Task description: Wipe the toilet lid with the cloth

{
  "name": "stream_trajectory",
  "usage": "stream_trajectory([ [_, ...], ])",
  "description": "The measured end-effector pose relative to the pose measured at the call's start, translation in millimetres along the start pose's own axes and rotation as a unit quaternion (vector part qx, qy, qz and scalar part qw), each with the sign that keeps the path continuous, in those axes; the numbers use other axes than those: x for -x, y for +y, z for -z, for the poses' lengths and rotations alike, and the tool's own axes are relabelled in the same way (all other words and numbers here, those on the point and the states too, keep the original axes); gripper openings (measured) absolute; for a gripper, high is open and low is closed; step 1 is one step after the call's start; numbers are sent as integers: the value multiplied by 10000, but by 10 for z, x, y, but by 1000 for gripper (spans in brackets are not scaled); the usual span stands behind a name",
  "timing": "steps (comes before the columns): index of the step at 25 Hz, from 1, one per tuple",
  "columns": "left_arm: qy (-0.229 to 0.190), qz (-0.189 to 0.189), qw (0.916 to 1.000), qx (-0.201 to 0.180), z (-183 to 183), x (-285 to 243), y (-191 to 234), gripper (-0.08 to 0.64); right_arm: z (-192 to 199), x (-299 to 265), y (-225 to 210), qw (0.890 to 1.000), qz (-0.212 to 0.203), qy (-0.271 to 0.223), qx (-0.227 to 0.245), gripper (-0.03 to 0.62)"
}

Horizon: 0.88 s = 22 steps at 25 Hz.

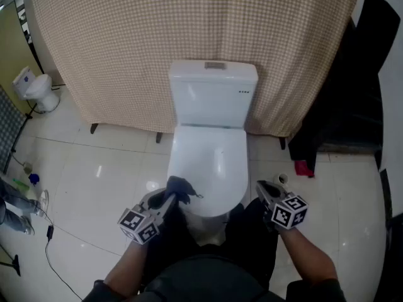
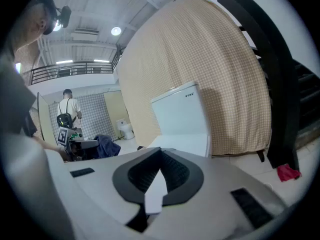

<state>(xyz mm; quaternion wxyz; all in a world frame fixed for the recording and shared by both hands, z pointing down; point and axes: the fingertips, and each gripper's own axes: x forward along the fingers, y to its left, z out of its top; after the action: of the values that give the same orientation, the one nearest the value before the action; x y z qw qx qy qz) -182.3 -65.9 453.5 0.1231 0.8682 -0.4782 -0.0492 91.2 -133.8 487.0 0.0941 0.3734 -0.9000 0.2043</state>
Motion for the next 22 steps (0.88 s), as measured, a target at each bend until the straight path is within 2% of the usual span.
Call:
stream_trajectory([
  [9,-399,59,9987,-322,-505,-56,-146,69,-629,140,110,9984,-6,-546,174,5],
  [18,-865,-74,9936,-717,-1089,-50,-253,69,-1123,276,330,9950,-234,-957,139,5],
  [22,-1127,-165,9905,-768,-1307,3,-276,69,-1267,347,392,9940,-269,-1049,176,5],
])
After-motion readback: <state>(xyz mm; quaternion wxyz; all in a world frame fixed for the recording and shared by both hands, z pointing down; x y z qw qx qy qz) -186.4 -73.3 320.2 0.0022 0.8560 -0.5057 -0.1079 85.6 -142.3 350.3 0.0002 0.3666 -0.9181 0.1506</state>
